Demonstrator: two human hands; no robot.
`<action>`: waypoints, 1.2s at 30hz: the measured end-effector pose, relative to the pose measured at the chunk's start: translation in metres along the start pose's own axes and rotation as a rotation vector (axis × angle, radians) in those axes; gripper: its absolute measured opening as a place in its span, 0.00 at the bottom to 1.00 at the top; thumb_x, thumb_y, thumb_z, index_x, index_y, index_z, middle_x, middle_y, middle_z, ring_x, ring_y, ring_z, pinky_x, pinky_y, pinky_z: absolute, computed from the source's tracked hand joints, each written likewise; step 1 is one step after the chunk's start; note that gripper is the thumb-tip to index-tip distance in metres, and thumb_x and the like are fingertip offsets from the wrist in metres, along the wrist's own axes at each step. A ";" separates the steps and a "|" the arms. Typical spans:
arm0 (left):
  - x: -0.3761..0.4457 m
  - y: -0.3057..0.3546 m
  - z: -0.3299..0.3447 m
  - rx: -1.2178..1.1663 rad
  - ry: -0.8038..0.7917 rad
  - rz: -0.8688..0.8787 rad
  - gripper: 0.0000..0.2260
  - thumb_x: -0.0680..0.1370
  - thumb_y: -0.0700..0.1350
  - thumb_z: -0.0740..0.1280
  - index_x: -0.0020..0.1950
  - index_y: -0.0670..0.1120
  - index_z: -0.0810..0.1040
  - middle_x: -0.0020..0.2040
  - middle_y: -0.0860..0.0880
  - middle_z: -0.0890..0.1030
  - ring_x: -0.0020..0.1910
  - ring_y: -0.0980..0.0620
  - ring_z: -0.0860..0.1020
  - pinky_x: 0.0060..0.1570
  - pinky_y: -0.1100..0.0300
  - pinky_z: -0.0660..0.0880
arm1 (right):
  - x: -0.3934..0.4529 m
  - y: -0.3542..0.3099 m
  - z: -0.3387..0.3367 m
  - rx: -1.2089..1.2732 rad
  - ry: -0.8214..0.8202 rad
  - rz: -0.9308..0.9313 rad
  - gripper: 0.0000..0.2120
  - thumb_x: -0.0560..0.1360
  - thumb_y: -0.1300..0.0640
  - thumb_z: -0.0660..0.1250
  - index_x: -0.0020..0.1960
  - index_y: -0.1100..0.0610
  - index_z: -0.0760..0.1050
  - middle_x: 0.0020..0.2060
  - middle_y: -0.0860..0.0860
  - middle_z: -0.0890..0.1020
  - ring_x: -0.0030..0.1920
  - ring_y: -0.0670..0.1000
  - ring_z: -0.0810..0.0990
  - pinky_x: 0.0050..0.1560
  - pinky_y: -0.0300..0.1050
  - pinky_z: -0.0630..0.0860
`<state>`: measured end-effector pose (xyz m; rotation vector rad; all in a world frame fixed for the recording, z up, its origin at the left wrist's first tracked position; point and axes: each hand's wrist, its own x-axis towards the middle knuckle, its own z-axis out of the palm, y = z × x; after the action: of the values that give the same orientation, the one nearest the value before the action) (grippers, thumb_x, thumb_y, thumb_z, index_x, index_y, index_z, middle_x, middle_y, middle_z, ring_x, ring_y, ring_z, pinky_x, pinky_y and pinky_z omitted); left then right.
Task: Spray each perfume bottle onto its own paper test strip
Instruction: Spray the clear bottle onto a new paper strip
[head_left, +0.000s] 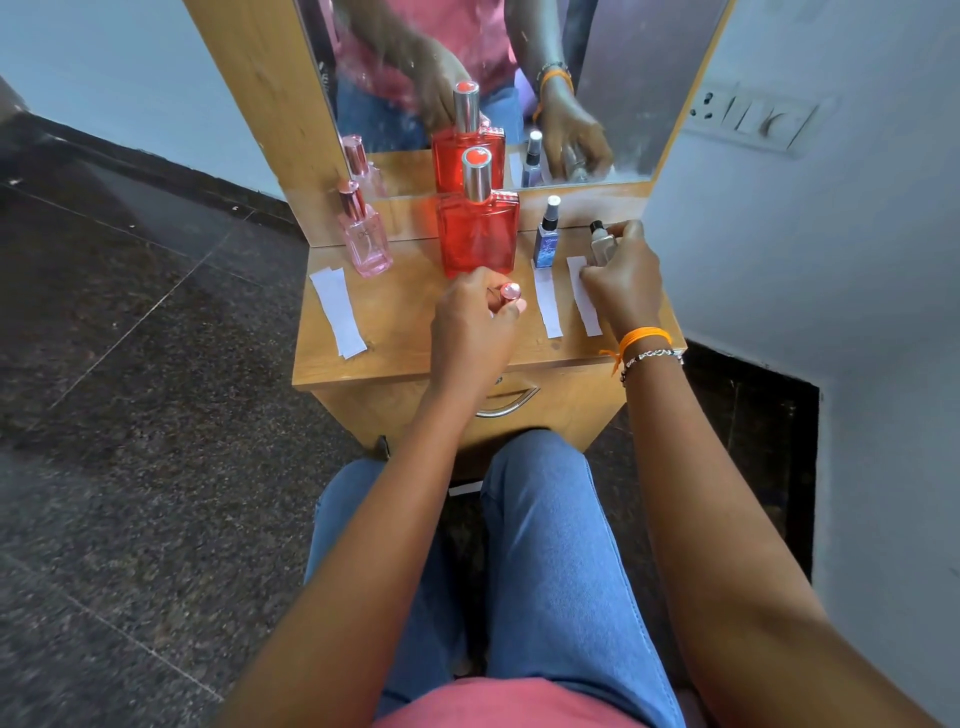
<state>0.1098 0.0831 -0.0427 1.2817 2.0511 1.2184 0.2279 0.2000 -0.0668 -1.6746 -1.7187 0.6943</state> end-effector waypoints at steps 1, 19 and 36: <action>0.000 0.001 0.000 -0.007 -0.005 -0.004 0.04 0.73 0.41 0.68 0.48 0.46 0.79 0.40 0.51 0.77 0.39 0.53 0.73 0.41 0.62 0.67 | -0.001 0.000 -0.001 0.009 0.004 -0.011 0.18 0.71 0.66 0.64 0.60 0.60 0.68 0.55 0.59 0.79 0.54 0.60 0.77 0.45 0.43 0.69; 0.001 0.013 -0.005 -0.489 -0.319 -0.236 0.05 0.77 0.43 0.66 0.42 0.46 0.80 0.37 0.51 0.79 0.36 0.60 0.76 0.38 0.70 0.72 | -0.102 -0.006 -0.016 0.420 -0.255 -0.313 0.31 0.71 0.69 0.66 0.69 0.51 0.64 0.41 0.42 0.76 0.35 0.47 0.76 0.41 0.47 0.77; -0.032 0.012 0.001 -0.468 -0.612 -0.180 0.13 0.76 0.35 0.66 0.59 0.45 0.76 0.44 0.48 0.80 0.42 0.52 0.80 0.54 0.54 0.77 | -0.102 -0.016 -0.024 0.817 -0.014 -0.197 0.08 0.81 0.57 0.55 0.57 0.50 0.69 0.50 0.54 0.77 0.48 0.45 0.77 0.48 0.39 0.74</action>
<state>0.1317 0.0581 -0.0359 1.0446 1.3155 0.9824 0.2345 0.0962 -0.0473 -0.9209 -1.3052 1.1161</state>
